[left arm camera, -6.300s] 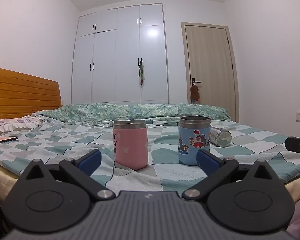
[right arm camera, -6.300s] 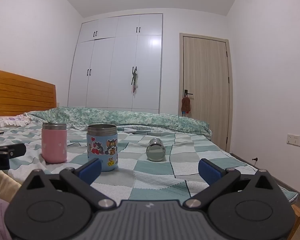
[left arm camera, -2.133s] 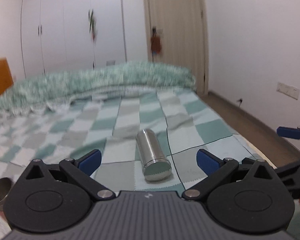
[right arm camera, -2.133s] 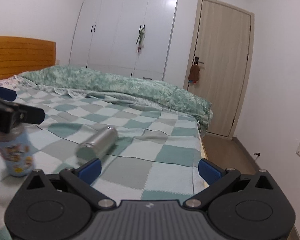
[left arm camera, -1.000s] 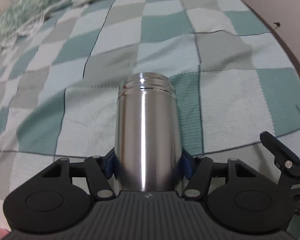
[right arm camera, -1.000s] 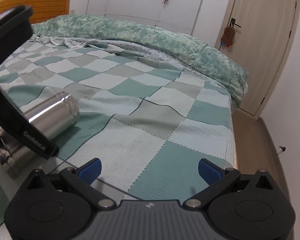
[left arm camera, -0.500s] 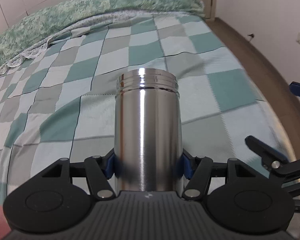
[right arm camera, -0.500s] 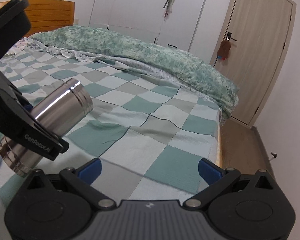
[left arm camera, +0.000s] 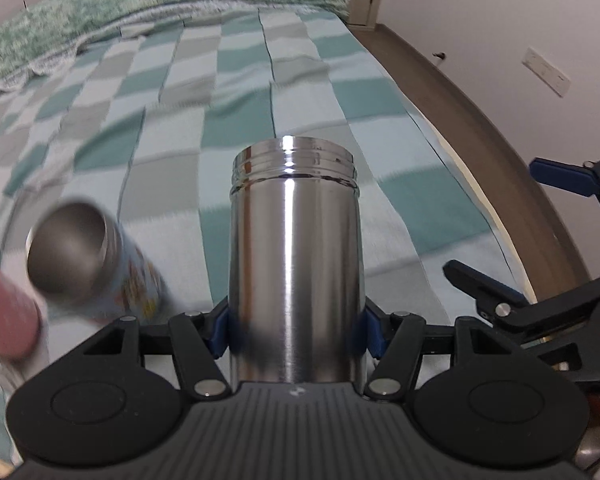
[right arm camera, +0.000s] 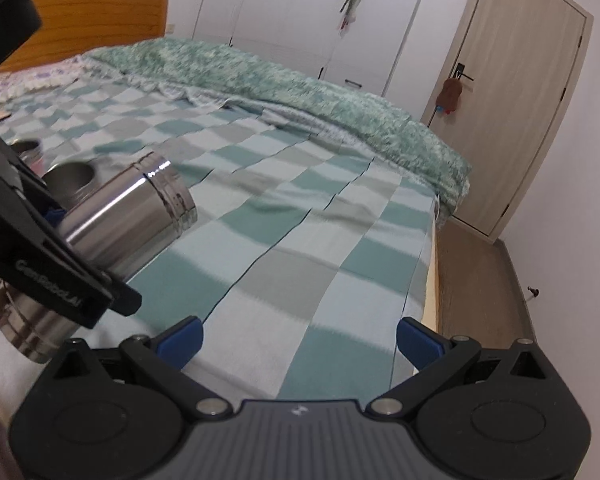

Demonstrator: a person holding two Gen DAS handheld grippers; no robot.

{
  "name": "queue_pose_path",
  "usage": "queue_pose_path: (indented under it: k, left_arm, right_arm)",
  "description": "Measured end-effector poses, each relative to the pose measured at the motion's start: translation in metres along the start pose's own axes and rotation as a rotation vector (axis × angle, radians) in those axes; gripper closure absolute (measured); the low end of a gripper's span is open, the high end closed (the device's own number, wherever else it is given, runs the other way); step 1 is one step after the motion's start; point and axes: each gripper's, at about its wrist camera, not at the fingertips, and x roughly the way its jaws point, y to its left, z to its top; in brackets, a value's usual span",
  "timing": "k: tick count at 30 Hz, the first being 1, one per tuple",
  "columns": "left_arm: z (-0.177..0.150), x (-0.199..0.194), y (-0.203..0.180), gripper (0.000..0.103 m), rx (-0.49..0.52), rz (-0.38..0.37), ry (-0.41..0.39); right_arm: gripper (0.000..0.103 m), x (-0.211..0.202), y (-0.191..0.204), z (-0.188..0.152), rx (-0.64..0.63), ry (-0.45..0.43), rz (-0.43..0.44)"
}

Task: Flip cup upright
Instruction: 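Lift the silver cup with the left gripper and carry it toward the right gripper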

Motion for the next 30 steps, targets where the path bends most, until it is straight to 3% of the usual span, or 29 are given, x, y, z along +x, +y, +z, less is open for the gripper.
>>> queue_pose_path:
  k: [10,16,18,20,25,30]
  left_arm:
    - [-0.058,0.032,-0.006,0.040,-0.077,-0.061,0.108]
    - [-0.066,0.044,-0.008,0.038,-0.075,-0.066,0.124]
    - [-0.066,0.035,-0.008,0.013,-0.054,-0.075,0.099]
    - [-0.066,0.020,-0.008,0.000,-0.013,0.012,0.049]
    - [-0.069,-0.023,0.010,0.000,0.016,0.025,-0.056]
    - [-0.079,-0.049,0.036,0.000,0.027,0.065,-0.102]
  right_arm:
    - [0.000,-0.021,0.031,-0.051,0.000,0.081,0.021]
    - [0.000,-0.018,0.032,-0.065,0.008,0.109,0.035]
    - [0.000,-0.020,0.032,-0.065,0.009,0.106,0.037]
    - [0.000,-0.023,0.031,-0.063,0.019,0.095,0.044]
    - [0.000,-0.036,0.034,-0.054,0.029,0.067,0.052]
    - [0.000,-0.047,0.047,-0.044,0.040,0.049,0.063]
